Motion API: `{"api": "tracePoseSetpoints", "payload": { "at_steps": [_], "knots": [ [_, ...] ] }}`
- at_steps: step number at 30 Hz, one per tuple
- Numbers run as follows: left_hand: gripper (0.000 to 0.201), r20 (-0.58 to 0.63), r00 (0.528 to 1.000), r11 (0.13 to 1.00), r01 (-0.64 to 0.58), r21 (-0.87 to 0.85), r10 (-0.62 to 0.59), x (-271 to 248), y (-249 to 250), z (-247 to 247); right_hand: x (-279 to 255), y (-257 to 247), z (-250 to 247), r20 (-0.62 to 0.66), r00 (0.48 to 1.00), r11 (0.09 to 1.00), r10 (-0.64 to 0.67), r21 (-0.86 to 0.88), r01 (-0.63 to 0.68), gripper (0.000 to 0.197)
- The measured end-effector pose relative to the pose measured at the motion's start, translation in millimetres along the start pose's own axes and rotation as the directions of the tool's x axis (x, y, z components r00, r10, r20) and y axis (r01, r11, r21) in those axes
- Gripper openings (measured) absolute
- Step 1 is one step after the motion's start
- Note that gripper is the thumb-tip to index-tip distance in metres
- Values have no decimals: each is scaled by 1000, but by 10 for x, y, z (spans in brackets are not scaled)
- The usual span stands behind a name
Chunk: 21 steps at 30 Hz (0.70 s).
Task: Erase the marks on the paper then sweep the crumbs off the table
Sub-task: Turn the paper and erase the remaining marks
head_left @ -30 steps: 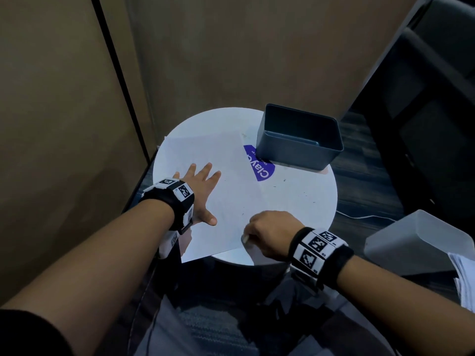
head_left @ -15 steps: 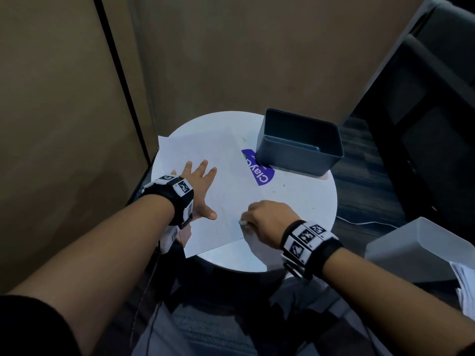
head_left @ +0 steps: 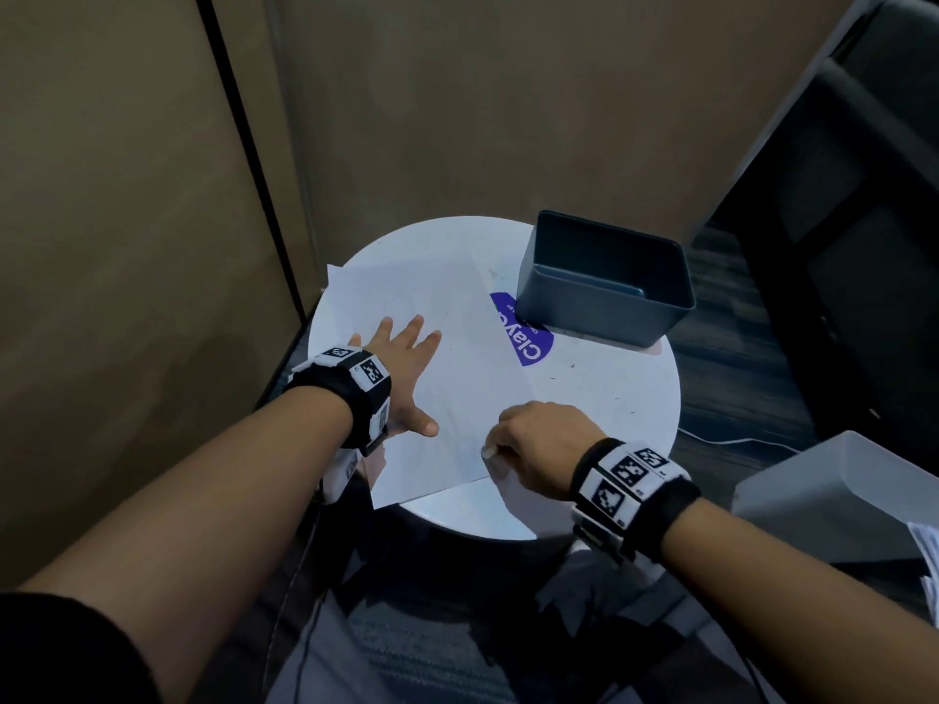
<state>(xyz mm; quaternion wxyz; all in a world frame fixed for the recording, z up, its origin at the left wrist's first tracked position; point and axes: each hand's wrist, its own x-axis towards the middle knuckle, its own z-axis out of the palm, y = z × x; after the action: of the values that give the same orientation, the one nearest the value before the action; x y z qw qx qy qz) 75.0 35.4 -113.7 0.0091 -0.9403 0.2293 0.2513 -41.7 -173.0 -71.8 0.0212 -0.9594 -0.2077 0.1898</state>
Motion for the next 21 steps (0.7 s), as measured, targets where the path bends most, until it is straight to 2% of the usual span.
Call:
{"api": "tracePoseSetpoints", "payload": {
  "at_steps": [2,6,10,14,18,21],
  "knots": [
    [139,-28,1000,1000,-12,3,12,-34,-29,30,73,6,-133,-13,1000,1000,5,-11,-6,25],
    [141,-48,999,1000,6,2,-6,-30,-44,40,533,15,-395,-174,984,999,48,12,-46,25],
    [141,-32,999,1000,-2,-7,2,-32,-31,28,907,-8,-351,-135,987,996,85,30,-82,23],
    [141,-43,999,1000,6,-9,-7,-5,-52,15,766,-8,-302,-86,996,999,34,-17,-35,25],
    [139,-19,1000,1000,17,-12,-17,-30,-59,80,643,-72,-350,62,998,995,-1,-103,7,21],
    [141,-18,1000,1000,17,-19,-17,-6,-49,26,844,-64,-519,-63,998,998,13,-60,-17,23]
  ]
}}
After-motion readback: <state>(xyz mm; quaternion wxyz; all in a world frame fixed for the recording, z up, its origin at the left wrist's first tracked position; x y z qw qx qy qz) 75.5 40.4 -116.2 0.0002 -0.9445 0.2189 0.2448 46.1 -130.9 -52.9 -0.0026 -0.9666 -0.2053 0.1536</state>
